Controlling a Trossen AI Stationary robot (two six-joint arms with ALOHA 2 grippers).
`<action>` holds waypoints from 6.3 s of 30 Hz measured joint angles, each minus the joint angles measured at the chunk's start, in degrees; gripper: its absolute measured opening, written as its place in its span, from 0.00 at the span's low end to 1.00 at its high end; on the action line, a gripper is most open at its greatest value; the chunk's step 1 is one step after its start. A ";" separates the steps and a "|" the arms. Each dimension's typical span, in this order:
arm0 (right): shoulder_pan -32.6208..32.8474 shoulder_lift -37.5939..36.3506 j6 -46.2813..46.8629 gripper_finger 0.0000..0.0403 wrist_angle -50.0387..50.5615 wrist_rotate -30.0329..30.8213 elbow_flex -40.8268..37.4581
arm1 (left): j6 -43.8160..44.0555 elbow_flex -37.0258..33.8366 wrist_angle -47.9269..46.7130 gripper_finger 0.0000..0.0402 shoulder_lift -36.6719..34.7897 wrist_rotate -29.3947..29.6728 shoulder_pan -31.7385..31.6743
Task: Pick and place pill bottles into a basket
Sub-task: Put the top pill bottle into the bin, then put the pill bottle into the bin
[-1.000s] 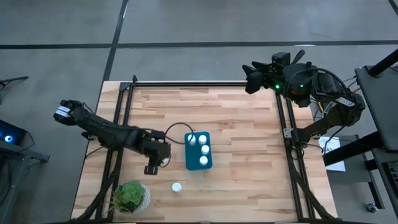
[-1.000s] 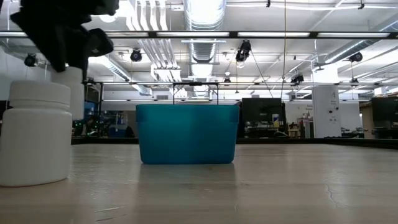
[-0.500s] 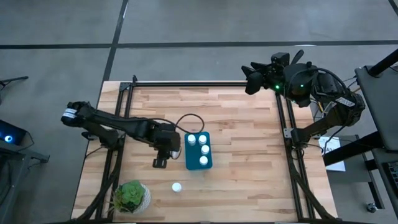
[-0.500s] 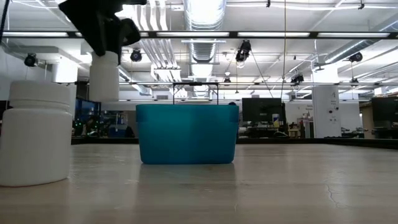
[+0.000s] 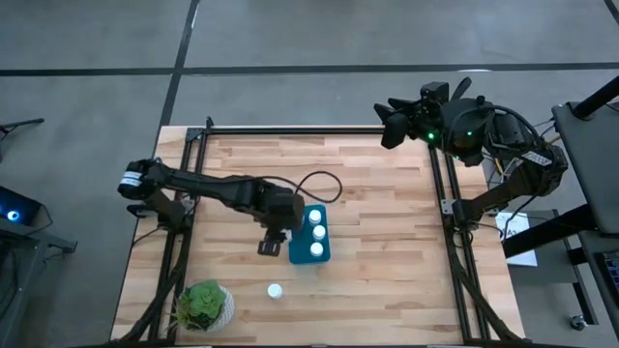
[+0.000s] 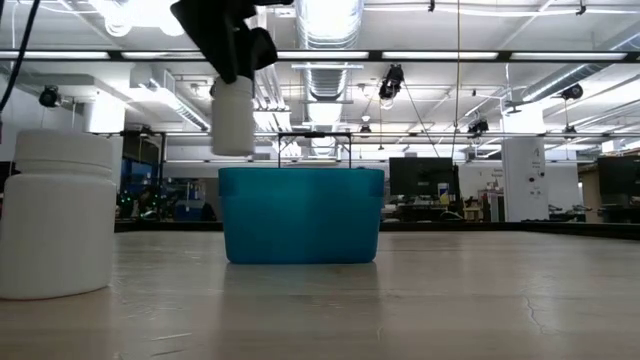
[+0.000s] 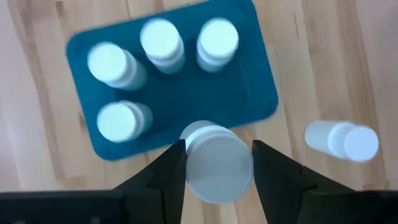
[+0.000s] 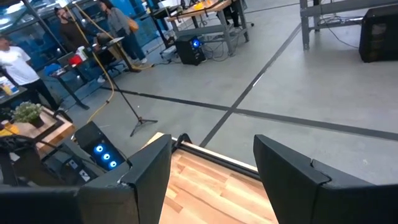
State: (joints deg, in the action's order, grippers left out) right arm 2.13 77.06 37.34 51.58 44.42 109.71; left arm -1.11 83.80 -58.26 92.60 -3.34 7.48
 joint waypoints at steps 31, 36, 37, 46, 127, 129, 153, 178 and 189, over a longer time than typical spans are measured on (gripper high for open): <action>0.00 0.00 0.00 0.54 0.05 -1.62 0.00 | -2.49 3.07 5.86 0.35 8.08 2.15 -2.08; 0.00 0.00 -0.02 0.54 0.13 -1.62 0.00 | -2.53 3.07 7.17 0.35 10.49 2.15 -2.43; 0.00 0.00 -0.02 0.54 0.15 -1.62 0.00 | -2.53 3.07 6.97 0.35 11.07 2.13 -2.43; 0.00 0.00 0.00 0.54 0.43 -2.53 -0.04 | -2.60 2.98 8.71 0.35 15.06 1.53 -2.40; 0.25 0.00 -1.03 0.54 0.11 -4.00 -0.76 | 4.58 -0.48 2.73 0.58 -3.21 -7.95 14.50; 0.24 0.00 -1.38 0.54 0.13 -4.00 -0.76 | 7.61 -0.48 2.59 0.58 -1.84 -7.98 14.85; 0.26 0.02 1.52 0.54 0.06 -6.94 -0.76 | 35.33 -7.12 12.56 0.58 0.37 3.48 25.23; 1.99 0.04 2.56 0.54 0.11 -9.95 -1.48 | 39.04 -12.59 19.08 0.58 1.88 8.42 26.99; 1.99 0.02 4.91 0.54 -0.04 -9.81 -4.76 | 39.32 -13.61 19.89 0.58 1.88 8.45 26.99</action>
State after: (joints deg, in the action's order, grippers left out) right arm 4.12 77.08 42.25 51.53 34.61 104.95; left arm 38.22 70.19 -38.37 94.48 5.12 34.48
